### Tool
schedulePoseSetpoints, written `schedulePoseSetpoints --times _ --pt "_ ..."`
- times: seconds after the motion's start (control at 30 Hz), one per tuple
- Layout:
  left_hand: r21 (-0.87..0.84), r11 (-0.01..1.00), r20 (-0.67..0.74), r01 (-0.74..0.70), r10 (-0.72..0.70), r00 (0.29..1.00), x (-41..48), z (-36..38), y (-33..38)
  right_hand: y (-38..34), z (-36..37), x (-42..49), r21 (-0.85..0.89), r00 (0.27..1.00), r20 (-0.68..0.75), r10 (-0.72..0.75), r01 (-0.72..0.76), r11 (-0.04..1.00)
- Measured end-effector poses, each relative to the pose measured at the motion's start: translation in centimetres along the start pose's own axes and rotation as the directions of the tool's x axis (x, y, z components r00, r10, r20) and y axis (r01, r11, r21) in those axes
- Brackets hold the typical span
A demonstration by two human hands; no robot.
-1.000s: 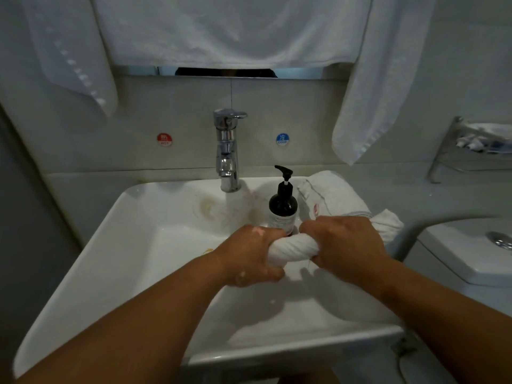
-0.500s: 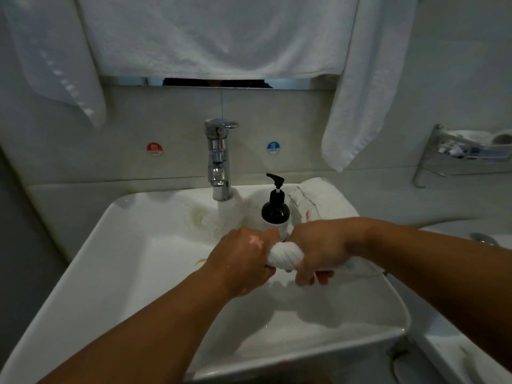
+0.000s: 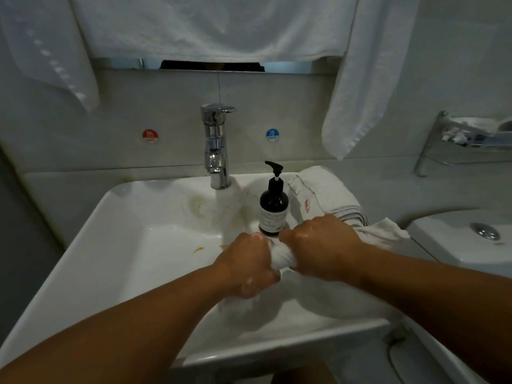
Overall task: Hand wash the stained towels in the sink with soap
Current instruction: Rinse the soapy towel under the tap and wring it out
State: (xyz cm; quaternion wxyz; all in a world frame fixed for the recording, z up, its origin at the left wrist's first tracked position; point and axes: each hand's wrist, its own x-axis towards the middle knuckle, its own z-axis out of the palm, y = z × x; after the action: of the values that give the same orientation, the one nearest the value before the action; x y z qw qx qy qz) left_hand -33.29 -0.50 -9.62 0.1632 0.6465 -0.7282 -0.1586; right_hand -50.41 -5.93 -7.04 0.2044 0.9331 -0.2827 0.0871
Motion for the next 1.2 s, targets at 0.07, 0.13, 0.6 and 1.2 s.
schedulePoseSetpoints --times 0.07,0.13,0.6,1.2 --pt "-0.053 0.998 0.034 0.022 -0.020 0.999 -0.2 -0.1 0.4 0.3 0.5 -0.1 0.003 0.999 -0.050 -0.021 0.022 1.000" --pt "-0.110 0.993 0.059 0.042 -0.035 0.998 -0.3 -0.1 0.6 0.4 1.0 -0.2 0.008 0.996 -0.071 -0.046 0.046 0.999" --pt "-0.325 0.938 0.169 0.117 -0.064 0.984 -0.6 -0.5 1.5 1.3 0.9 -0.8 0.027 0.982 -0.181 -0.061 0.067 0.997" --pt "-0.016 0.983 -0.068 -0.183 0.181 0.981 0.1 -1.4 0.4 3.1 -5.3 -0.1 0.131 0.939 0.342 0.021 -0.070 0.989"
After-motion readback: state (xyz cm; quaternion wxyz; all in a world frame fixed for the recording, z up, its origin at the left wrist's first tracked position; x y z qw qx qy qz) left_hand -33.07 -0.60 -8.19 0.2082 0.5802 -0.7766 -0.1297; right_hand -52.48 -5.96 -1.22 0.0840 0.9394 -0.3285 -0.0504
